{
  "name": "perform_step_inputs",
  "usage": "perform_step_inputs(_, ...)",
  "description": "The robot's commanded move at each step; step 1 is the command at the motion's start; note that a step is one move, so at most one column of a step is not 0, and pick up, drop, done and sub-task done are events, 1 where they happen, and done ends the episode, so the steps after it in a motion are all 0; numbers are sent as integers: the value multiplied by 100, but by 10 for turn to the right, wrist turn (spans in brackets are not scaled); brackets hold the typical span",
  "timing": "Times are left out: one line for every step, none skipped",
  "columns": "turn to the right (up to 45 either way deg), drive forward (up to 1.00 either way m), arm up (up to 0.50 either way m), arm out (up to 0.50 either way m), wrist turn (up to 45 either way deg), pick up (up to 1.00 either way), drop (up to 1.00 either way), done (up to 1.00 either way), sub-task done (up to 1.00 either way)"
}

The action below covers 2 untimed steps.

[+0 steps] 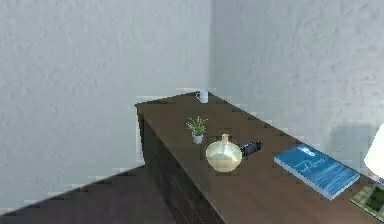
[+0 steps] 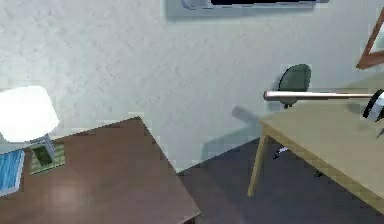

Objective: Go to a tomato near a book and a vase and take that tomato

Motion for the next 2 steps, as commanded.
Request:
perform_step_inputs(-450, 0, 0, 0, 0, 0, 0, 0, 0)
perform_step_inputs(-450, 0, 0, 0, 0, 0, 0, 0, 0)
